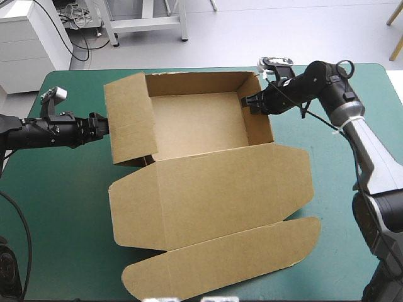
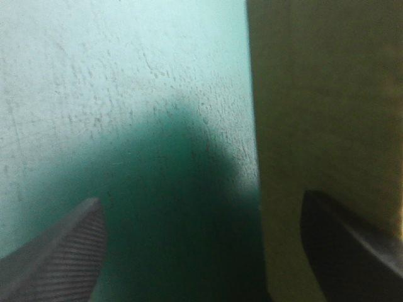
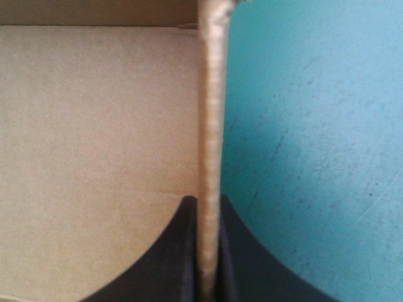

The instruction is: Fold the box

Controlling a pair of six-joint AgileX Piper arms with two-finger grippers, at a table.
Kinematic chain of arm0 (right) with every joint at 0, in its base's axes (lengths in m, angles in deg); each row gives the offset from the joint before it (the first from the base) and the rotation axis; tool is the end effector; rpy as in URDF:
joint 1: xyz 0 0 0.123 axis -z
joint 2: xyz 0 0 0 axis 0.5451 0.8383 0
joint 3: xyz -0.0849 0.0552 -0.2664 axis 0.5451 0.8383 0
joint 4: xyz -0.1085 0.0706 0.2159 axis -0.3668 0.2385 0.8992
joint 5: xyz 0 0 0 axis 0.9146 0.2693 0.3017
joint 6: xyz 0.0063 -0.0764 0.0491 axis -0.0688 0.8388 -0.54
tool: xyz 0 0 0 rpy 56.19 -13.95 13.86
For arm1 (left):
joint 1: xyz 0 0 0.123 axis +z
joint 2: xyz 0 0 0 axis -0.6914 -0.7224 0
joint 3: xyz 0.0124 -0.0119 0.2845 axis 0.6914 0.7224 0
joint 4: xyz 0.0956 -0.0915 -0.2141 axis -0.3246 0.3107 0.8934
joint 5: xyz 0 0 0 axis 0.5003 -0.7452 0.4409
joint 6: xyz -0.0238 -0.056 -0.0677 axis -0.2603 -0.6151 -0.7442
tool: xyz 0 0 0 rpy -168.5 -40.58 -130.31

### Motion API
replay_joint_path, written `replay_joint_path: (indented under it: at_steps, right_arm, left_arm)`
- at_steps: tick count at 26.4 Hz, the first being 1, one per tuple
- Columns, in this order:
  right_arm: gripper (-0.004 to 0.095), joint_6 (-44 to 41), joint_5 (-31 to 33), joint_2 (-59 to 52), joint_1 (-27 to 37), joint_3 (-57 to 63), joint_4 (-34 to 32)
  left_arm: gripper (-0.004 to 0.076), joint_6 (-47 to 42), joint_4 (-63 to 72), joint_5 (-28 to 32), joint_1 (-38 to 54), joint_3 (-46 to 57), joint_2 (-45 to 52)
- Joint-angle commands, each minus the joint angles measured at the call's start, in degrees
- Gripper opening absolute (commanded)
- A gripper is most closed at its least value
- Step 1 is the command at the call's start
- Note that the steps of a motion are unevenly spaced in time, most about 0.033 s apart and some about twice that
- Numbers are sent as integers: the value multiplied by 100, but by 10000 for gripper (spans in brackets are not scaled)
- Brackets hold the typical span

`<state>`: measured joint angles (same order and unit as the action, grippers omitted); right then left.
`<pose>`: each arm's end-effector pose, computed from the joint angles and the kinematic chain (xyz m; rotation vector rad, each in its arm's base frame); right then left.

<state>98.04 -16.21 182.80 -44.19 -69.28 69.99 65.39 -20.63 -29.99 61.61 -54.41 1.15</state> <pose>0.3994 0.1141 0.3490 -0.3596 2.4708 0.5833 0.2967 0.0194 0.3471 0.0757 2.3195 -0.9903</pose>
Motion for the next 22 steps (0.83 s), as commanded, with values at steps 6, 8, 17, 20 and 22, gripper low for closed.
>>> replay_joint_path:
  at_steps: [6, 8, 17, 20, 22]
  right_arm:
    - [-15, -290, -875, 29, -567, -190, 257]
    - [-15, -321, -1019, 29, -659, -190, 257]
    - [-14, -571, -1131, 41, -761, -190, 150]
    - [-14, -683, -1092, 50, -767, -190, -3]
    - [-14, -781, -1047, 65, -767, -190, -122]
  left_arm:
    - [601, 19, 407, -359, -102, -117, 348]
    - [601, 19, 408, -359, -202, -117, 348]
    - [600, 19, 406, -359, -708, -117, 348]
    - [599, 19, 406, -359, -764, -117, 348]
    - [600, 19, 406, -359, -764, -117, 348]
